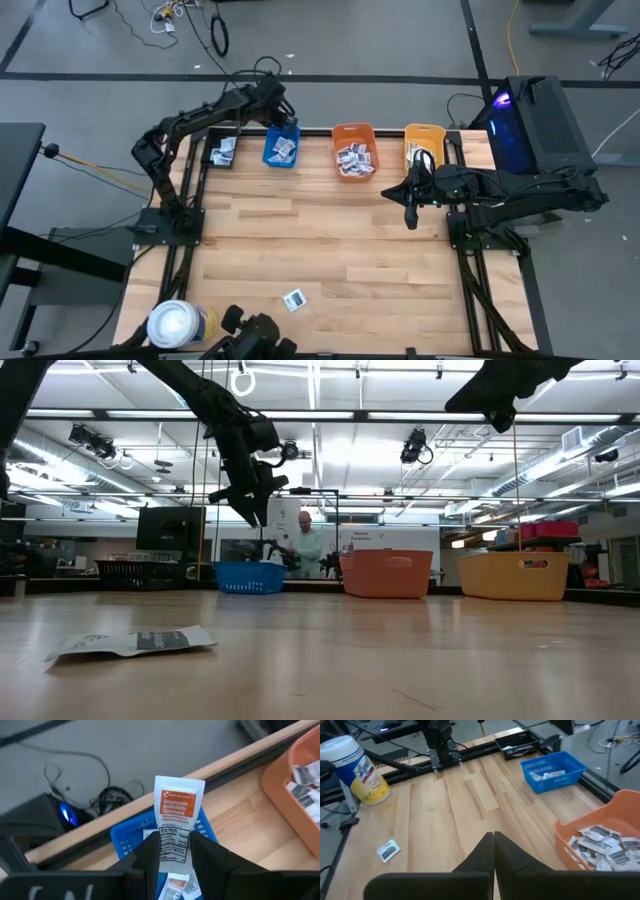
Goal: Pick & Place First Aid Supplies
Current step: Put the ointment pack into the blue bin
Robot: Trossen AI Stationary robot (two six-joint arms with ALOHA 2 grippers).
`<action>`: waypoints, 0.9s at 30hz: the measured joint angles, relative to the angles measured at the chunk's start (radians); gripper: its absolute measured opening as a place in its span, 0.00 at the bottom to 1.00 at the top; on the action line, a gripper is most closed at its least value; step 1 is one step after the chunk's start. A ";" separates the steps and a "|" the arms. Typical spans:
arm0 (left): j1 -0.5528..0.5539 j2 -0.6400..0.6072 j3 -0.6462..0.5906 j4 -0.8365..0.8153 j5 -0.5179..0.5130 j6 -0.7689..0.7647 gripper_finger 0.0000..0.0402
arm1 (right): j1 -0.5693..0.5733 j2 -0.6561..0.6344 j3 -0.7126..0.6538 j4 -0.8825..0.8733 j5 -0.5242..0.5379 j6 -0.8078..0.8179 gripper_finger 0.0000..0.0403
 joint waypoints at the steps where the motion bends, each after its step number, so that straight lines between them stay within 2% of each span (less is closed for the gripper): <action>1: 0.000 0.007 0.000 -0.004 0.000 -0.012 0.28 | 0.000 0.000 0.000 0.000 0.009 0.000 0.01; 14: -0.027 0.119 0.000 -0.065 -0.032 -0.047 0.28 | 0.000 0.000 0.000 0.001 0.051 0.030 0.01; 19: -0.026 0.135 0.000 -0.094 -0.001 -0.052 0.28 | 0.000 0.000 0.000 0.001 0.051 0.026 0.01; 22: -0.026 0.135 0.000 -0.087 0.038 -0.053 0.34 | 0.000 0.000 0.000 0.001 0.051 0.026 0.01; 27: -0.026 0.135 0.000 -0.112 0.037 -0.089 0.55 | 0.000 0.000 0.000 0.001 0.051 0.025 0.01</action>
